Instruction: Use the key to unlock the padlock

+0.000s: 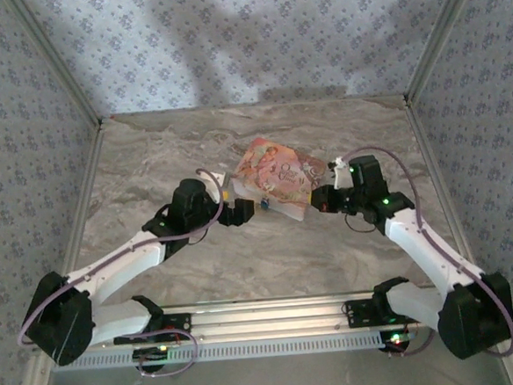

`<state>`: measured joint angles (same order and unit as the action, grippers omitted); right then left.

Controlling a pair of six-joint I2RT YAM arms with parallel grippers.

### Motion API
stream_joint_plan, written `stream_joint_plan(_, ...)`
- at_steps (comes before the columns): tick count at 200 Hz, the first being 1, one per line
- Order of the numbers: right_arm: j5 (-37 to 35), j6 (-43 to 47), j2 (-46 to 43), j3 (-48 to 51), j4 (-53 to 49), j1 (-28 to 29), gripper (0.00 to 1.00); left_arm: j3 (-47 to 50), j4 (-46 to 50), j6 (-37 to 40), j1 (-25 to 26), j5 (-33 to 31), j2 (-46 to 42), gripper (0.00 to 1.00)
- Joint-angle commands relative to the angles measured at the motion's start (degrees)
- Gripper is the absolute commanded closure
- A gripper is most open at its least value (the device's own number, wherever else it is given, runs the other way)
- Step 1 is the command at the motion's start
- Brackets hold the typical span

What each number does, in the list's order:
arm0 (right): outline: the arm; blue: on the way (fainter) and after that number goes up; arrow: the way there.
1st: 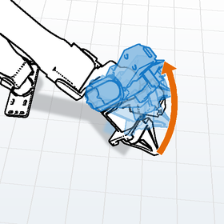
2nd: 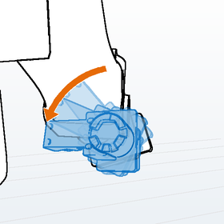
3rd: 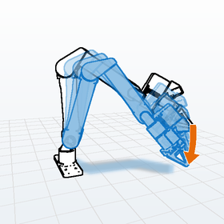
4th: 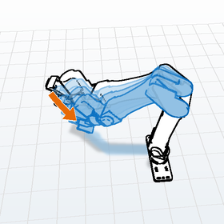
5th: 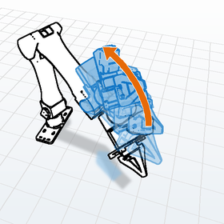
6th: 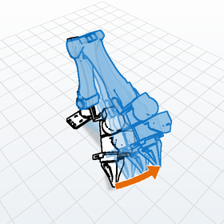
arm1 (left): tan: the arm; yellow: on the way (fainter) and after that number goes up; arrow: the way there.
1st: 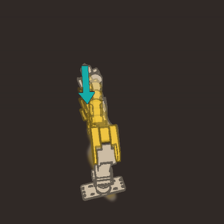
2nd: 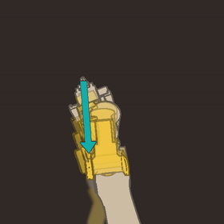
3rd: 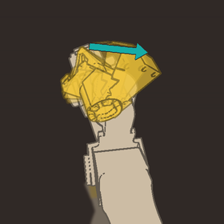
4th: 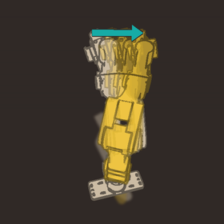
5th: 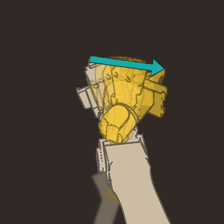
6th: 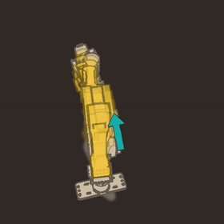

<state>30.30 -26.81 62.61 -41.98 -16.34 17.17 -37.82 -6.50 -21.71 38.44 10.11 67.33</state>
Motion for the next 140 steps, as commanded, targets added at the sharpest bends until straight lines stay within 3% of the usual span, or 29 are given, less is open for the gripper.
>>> stream_joint_plan(1, 3.6, -2.2, 3.9, -1.9, 9.1, 1.0, 1.00, 2.0, -3.4, 0.4, -0.5, 1.3, -2.5, 0.02)
stream_joint_plan(95, 3.7, -2.0, 17.7, -4.4, 19.0, 2.0, 1.00, 3.7, -0.6, -0.4, -0.3, -2.9, -1.6, 0.02)
stream_joint_plan(140, 2.0, -1.7, 20.8, -3.0, 20.5, 2.3, 1.00, 4.2, -2.2, 1.2, 0.9, -3.5, 1.1, 0.08)
